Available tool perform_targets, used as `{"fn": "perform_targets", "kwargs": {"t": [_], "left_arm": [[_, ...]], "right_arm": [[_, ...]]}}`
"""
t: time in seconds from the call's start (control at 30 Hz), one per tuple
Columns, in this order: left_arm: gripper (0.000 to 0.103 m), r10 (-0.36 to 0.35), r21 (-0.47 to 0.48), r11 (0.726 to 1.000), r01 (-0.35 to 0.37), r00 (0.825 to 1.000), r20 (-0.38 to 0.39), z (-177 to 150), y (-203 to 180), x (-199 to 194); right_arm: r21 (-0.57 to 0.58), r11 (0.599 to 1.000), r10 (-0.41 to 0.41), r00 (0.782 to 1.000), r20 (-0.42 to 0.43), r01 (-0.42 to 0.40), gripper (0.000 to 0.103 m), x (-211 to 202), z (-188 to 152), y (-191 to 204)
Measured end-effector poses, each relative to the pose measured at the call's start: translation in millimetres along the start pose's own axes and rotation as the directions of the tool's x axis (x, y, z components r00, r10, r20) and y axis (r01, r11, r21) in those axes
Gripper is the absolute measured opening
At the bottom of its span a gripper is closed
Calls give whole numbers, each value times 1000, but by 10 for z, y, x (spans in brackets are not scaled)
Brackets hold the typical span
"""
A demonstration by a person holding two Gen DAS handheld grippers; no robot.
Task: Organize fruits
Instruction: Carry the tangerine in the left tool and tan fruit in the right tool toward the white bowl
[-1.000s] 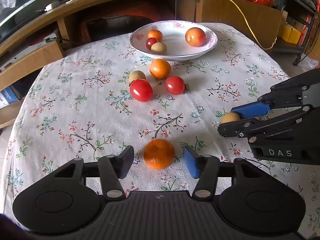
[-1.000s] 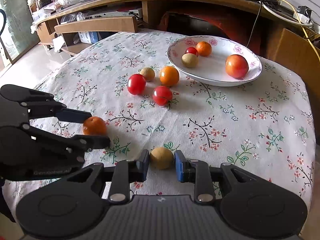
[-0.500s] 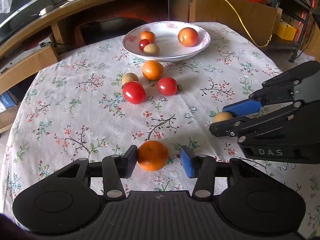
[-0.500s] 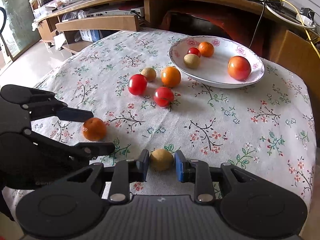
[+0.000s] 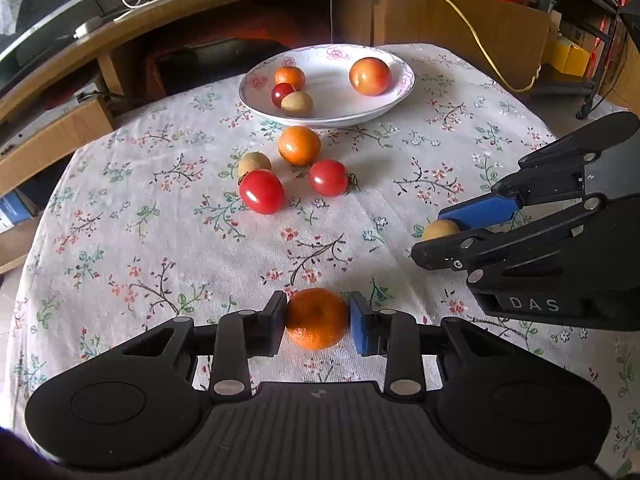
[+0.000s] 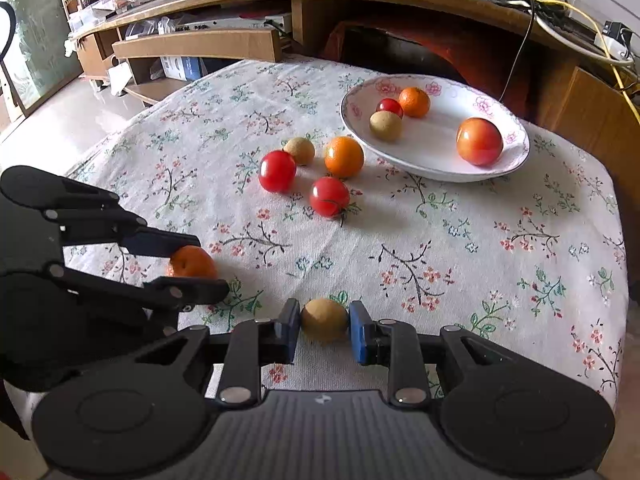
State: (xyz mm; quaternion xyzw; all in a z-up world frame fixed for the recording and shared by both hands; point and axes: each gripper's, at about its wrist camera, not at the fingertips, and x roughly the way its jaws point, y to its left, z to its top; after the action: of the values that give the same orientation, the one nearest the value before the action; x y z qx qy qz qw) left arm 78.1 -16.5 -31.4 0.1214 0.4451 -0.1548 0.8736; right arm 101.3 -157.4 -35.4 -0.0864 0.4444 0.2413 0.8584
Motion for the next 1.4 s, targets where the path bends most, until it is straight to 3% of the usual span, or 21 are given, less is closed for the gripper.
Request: {"fn": "perform_targets", "kwargs": {"t": [1.4], "left_arm": [[40, 62, 27, 998, -64, 995, 79, 321, -59, -64]], "right_arm": [[53, 998, -33, 996, 83, 29, 27, -158, 183, -104]]}}
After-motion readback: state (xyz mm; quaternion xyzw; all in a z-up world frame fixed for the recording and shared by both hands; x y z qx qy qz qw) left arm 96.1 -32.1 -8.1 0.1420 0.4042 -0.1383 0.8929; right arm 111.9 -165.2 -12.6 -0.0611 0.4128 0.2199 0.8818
